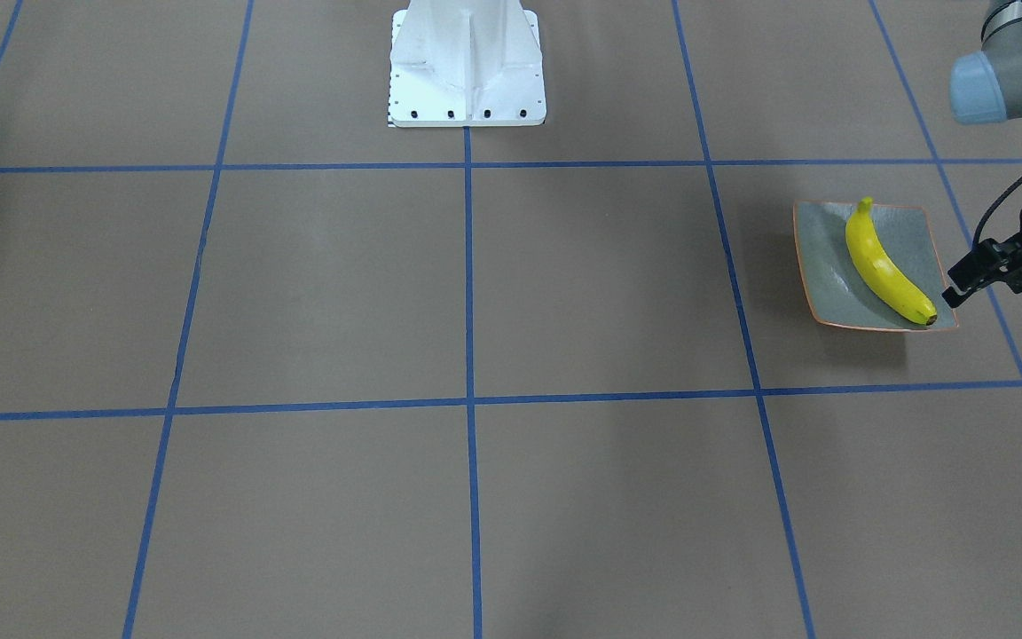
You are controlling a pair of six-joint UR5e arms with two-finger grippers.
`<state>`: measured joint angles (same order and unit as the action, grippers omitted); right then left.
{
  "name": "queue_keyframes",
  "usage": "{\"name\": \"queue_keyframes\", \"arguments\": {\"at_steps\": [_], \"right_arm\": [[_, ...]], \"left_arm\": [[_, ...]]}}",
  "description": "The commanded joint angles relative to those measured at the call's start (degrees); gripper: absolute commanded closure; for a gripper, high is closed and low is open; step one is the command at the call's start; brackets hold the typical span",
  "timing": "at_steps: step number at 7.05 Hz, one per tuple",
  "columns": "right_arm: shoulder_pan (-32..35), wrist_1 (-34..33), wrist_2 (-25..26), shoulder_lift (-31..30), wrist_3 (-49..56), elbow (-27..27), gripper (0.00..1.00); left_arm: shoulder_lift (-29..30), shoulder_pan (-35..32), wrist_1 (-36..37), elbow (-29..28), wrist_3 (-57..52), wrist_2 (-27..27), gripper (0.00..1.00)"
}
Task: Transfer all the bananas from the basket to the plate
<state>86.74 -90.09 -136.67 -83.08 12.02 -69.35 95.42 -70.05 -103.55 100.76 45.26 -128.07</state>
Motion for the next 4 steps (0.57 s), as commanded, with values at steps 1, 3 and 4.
{"name": "queue_keyframes", "arguments": {"at_steps": [1,3,4], "right_arm": [[-2.09,0.0,0.09,0.02,0.02,1.06,0.01],[-3.41,0.0,0.09,0.02,0.11,1.67,0.01],[-3.42,0.7,0.35,-0.06,0.37,1.59,0.02]], "left_arm": [[0.11,0.09,-0.07,0.05,0.0,0.01,0.0],[0.11,0.09,-0.07,-0.04,-0.09,0.01,0.0],[0.11,0.09,-0.16,-0.04,0.0,0.01,0.0]]}}
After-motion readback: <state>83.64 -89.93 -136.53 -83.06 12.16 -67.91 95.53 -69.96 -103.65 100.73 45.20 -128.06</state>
